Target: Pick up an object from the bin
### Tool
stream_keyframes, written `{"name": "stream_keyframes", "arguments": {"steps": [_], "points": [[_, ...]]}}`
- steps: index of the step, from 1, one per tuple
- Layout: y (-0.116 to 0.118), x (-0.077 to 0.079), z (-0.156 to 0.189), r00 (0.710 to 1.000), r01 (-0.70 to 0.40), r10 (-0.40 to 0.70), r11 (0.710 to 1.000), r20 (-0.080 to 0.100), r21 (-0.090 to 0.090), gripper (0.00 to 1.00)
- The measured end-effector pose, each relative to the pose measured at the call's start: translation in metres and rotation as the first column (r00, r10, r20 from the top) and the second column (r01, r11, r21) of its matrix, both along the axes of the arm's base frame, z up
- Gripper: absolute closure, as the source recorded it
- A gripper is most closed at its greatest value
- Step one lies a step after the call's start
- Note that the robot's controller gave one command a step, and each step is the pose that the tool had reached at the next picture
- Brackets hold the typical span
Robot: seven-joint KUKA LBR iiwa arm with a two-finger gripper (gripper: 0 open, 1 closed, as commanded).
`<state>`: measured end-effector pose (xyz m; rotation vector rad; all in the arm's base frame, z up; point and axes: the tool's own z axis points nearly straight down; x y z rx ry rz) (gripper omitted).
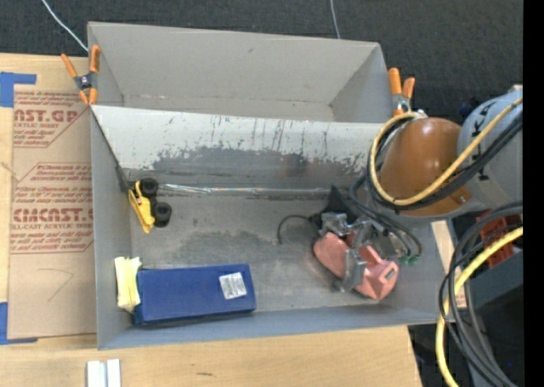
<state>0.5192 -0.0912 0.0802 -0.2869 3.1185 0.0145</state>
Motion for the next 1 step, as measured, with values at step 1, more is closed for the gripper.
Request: {"name": "stream_keyframes", "arguments": {"steps": [1], "points": [[0.0, 0.0, 0.0, 1.0, 0.0, 0.0, 1.0, 0.0, 0.0, 1.0]]}}
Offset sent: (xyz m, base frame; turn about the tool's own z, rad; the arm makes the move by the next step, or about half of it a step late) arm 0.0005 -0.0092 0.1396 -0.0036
